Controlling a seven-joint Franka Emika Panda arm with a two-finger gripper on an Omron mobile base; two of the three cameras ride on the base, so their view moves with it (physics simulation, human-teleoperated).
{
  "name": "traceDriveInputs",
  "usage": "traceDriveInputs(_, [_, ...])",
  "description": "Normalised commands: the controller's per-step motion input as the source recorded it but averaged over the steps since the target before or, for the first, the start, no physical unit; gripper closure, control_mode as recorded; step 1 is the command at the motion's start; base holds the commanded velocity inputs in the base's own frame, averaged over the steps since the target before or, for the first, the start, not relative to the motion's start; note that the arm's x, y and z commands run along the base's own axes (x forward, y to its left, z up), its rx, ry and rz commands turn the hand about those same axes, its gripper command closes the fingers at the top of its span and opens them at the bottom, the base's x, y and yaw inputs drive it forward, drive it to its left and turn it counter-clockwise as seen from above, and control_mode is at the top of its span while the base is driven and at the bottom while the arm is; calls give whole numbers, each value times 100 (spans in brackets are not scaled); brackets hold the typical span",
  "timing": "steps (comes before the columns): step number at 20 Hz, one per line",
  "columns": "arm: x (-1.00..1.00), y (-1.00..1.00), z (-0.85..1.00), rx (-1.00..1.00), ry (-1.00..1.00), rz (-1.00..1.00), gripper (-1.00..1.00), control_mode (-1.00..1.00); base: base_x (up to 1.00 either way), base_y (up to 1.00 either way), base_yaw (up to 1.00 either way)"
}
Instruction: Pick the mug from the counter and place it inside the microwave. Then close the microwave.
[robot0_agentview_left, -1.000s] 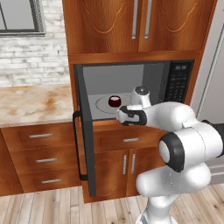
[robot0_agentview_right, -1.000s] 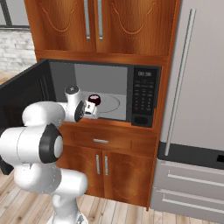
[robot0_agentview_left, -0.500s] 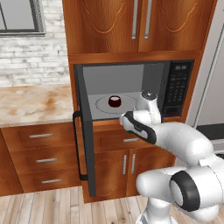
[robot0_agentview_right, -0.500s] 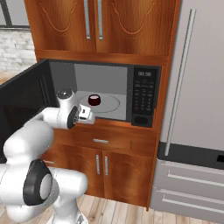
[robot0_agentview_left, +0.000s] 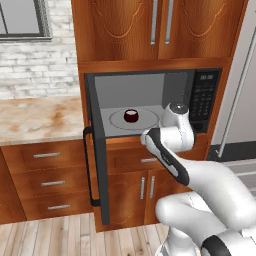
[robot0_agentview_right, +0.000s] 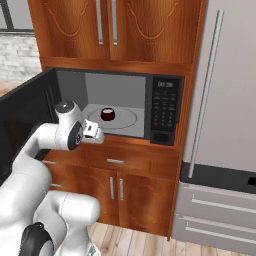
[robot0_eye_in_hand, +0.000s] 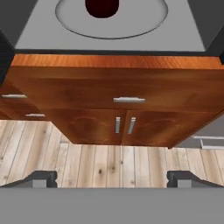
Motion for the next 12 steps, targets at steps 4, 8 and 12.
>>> traceDriveInputs(4, [-66, 0, 26, 0, -13, 0, -100, -100, 0, 0, 0])
traceDriveInputs(8, [-75, 0, 22, 0, -16, 0, -100, -100, 0, 0, 0])
traceDriveInputs(12, [-71, 0, 18, 0, -16, 0, -100, -100, 0, 0, 0])
